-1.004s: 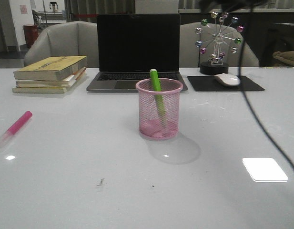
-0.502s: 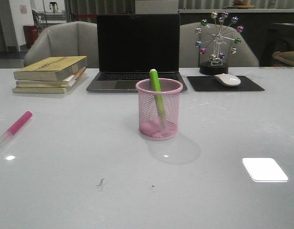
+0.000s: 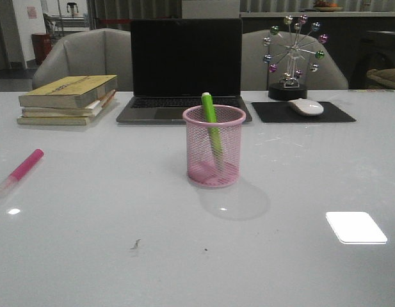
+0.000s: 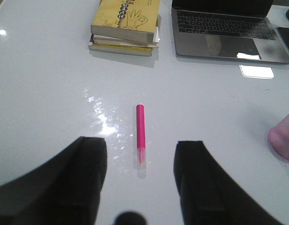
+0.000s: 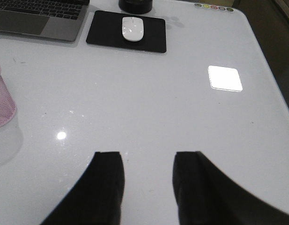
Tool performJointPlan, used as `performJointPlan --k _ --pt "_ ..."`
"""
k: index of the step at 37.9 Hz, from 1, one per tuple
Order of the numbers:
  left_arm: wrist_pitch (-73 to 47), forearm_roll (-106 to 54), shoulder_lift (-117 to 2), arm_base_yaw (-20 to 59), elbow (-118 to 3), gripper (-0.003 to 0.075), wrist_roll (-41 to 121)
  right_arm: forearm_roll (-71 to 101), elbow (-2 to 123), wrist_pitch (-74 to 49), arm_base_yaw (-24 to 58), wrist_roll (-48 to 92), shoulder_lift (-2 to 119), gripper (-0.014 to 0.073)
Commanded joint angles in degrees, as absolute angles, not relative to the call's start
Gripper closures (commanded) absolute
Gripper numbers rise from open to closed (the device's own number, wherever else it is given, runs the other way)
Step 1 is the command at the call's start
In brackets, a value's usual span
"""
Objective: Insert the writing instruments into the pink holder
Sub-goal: 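Withdraw the right gripper away from the holder, then lower the left gripper onto the pink marker and close on it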
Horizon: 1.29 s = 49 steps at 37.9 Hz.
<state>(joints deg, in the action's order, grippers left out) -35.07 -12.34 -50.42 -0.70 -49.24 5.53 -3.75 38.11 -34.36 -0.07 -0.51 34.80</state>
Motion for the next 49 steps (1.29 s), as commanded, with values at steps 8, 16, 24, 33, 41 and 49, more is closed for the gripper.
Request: performJointPlan --k 8,16,24,33,41,49 --pt "-32.43 -13.43 -66.56 2.58 -63.38 0.0318 9.85 -4.26 39.67 -30.26 -0.34 0.0 34.7 0.0211" --pt "-34.28 -13.18 -81.83 4.96 -74.88 0.0318 9.95 -4.26 39.67 -30.66 -0.34 0.0 34.7 0.0211" --pt "-40.09 -13.18 -95.65 4.96 -86.61 0.0318 9.32 -4.26 39.67 -32.33 -0.34 0.0 34.7 0.0211" --pt "-45.8 -13.28 -106.1 4.96 -94.82 0.0318 9.32 -4.26 39.67 -34.09 -0.34 0.0 34.7 0.0211" --pt "-47.68 -10.86 -111.92 4.96 -96.02 0.0318 9.32 -4.26 39.67 -34.09 -0.34 0.0 34.7 0.0211" --pt "-48.24 -10.81 -114.6 4.96 -96.02 0.0318 9.32 -4.26 39.67 -34.09 -0.34 0.0 34.7 0.0211"
